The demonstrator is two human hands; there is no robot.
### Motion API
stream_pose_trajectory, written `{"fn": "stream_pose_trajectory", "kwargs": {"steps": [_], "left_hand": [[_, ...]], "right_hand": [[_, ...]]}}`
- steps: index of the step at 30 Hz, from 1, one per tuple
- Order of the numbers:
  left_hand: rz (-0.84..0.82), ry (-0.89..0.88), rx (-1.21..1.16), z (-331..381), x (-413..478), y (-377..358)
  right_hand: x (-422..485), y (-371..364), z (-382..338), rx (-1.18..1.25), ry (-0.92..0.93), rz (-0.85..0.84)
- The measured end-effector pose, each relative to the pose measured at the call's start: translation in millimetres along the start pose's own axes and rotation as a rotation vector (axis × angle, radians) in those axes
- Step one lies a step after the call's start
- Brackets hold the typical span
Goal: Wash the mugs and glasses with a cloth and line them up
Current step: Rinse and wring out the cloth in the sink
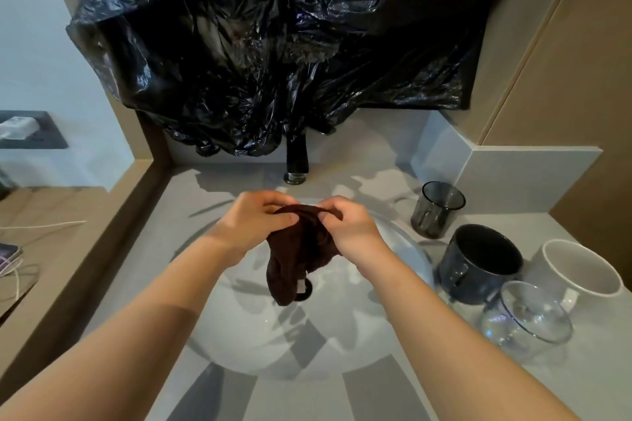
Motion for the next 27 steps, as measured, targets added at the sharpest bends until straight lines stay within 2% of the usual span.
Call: {"fn": "stream_pose_trajectory", "kwargs": {"steps": [4, 7, 9, 11, 13, 16, 17, 19, 22, 25, 27], "left_hand": [[0.073, -0.121, 0.295, 4, 8, -3], [0.123, -0.143, 0.259, 0, 13, -11], [0.099, -0.107, 0.073, -4, 13, -21], [-0.012, -0.070, -0.120, -4, 10, -33], [-0.068, -0.079, -0.128, -6, 11, -40], [0.070, -0.060, -0.114, -8, 18, -33], [0.097, -0.030, -0.156, -9, 20, -29], [0.082, 0.020, -0.231, -11, 23, -24], [-0.017, 0.010, -0.391, -5, 22, -21], [-0.021, 0.019, -0.575, 0, 23, -17], [0.014, 0.081, -0.687, -3, 23, -14]], "right_hand": [[10, 7, -2, -0.143, 0.038, -0.015], [17, 12, -1, -0.137, 0.033, -0.004], [22, 14, 2, 0.130, -0.085, 0.020], [23, 12, 2, 0.451, -0.221, 0.000], [24, 13, -2, 0.571, -0.238, -0.045], [25, 14, -5, 0.679, -0.205, -0.133], [26, 14, -3, 0.657, -0.192, -0.147], [31, 17, 7, 0.437, -0.129, -0.141], [27, 6, 21, 0.194, -0.069, -0.318], [18, -15, 32, 0.258, -0.064, -0.490], [19, -23, 38, 0.281, -0.079, -0.445]]}}
Point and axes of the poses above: each hand's wrist, its own x-axis towards the middle knuckle, its own y-axis out of the back of the hand, z = x × y, the point moved 4 cm from there along x, towards the middle knuckle, and after that the axes turned 1 degree about x, right-handed, at the moved point
